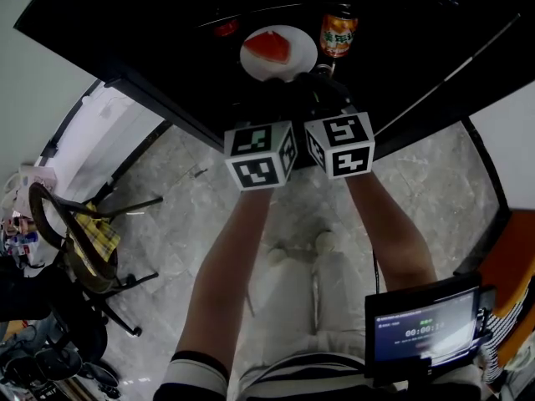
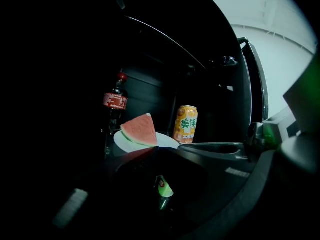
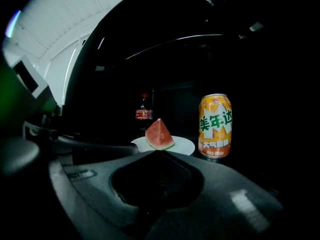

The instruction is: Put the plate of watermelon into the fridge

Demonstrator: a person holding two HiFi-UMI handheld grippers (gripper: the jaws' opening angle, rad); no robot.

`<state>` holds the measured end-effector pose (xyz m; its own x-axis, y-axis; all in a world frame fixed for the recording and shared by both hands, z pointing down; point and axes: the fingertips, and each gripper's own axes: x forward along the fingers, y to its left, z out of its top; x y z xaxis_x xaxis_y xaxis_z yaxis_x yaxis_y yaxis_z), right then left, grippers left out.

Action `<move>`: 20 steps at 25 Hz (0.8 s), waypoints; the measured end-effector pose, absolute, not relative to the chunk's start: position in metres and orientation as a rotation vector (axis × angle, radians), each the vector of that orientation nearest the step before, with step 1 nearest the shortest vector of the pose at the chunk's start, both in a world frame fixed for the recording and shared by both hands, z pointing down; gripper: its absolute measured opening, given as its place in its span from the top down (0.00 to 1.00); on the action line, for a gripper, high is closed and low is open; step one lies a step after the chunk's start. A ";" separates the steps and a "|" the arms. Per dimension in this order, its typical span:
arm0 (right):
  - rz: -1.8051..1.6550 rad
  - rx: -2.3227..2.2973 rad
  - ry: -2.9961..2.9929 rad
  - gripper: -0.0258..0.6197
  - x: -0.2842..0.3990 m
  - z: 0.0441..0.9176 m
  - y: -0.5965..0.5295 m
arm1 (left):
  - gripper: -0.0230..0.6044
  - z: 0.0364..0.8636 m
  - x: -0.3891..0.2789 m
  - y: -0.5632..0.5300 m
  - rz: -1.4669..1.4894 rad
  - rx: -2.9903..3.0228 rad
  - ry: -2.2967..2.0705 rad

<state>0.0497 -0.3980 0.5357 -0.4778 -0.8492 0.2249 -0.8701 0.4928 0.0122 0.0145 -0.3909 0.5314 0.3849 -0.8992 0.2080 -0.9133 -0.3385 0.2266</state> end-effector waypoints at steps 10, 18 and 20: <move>0.069 1.433 -2.551 0.96 0.047 0.530 -0.384 | 0.97 0.525 0.015 -0.381 0.018 2.362 -1.579; 0.107 1.417 -2.546 0.96 0.057 0.513 -0.355 | 0.97 0.509 0.019 -0.355 0.039 2.358 -1.539; 0.118 1.421 -2.543 0.96 0.058 0.505 -0.347 | 0.97 0.499 0.017 -0.347 0.034 2.357 -1.538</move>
<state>0.0584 -0.3472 0.5051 -0.5055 -0.8303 0.2345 -0.8484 0.5278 0.0397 0.0171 -0.3468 0.4994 0.4182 -0.8871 0.1953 -0.8949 -0.3655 0.2562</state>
